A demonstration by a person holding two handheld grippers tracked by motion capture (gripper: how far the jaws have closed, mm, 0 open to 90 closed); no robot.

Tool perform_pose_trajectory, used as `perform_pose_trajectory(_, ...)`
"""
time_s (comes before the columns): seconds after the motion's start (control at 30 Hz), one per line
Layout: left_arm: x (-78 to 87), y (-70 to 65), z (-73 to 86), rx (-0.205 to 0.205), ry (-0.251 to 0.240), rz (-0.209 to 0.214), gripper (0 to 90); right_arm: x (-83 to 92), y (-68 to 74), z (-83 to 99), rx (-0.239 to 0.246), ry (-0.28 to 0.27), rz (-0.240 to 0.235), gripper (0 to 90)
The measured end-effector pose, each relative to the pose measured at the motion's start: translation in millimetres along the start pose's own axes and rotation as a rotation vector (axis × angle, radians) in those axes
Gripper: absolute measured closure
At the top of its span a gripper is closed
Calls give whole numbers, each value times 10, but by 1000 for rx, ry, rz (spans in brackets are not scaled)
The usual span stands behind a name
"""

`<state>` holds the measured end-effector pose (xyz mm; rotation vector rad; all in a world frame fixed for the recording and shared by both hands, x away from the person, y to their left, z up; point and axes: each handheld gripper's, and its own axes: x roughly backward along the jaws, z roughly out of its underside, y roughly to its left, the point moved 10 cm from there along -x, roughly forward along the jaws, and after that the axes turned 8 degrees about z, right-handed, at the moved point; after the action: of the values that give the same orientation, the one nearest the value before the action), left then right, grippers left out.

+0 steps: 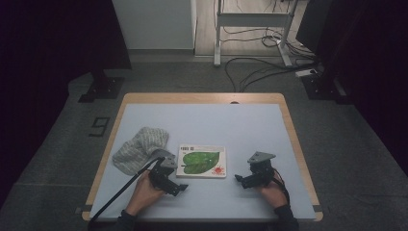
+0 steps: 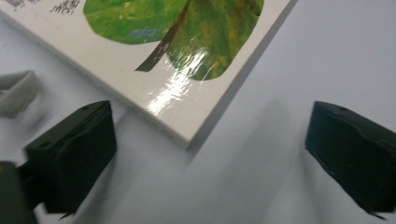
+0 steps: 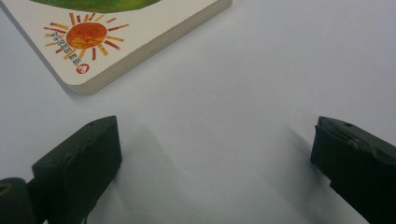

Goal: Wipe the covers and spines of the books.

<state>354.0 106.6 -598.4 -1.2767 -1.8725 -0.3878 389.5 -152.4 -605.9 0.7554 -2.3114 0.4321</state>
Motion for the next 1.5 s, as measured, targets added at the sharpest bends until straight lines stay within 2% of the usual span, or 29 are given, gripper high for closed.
perform_pose_trajectory(0.1,-18,-19,4,-6,3,-26,47,1,-1,1,-1,2,-1,12)
perform_pose_trajectory(0.27,-66,-135,-16,-16,-10,-9,48,2,2,0,-2,1,-5,15)
perform_pose_trajectory(0.4,-115,-214,-39,-31,-11,-16,48,2,2,-1,-3,1,-5,15)
perform_pose_trajectory(0.63,-222,-381,-142,-39,-39,35,53,0,0,0,-3,2,-6,14)
perform_pose_trajectory(0.7,-233,-399,-160,-43,-32,45,55,0,0,0,-4,2,-6,14)
perform_pose_trajectory(0.77,-202,-369,-170,-36,-24,65,76,0,0,0,-4,2,-6,14)
perform_pose_trajectory(0.8,-176,-328,-183,-33,-30,60,83,1,0,0,-4,2,-6,14)
perform_pose_trajectory(0.93,-55,-93,-203,-45,-28,-54,78,1,0,-1,-4,2,-6,15)
perform_pose_trajectory(1.03,-3,31,-196,-47,-19,-103,70,1,0,-1,-5,2,-7,15)
perform_pose_trajectory(1.13,9,135,-160,-56,9,-146,55,1,1,-1,-4,2,-7,15)
perform_pose_trajectory(1.23,-27,188,-134,-50,20,-146,37,2,2,-2,-4,2,-7,18)
perform_pose_trajectory(1.5,-121,203,-154,-28,-9,-118,11,15,15,-11,2,-5,-28,42)
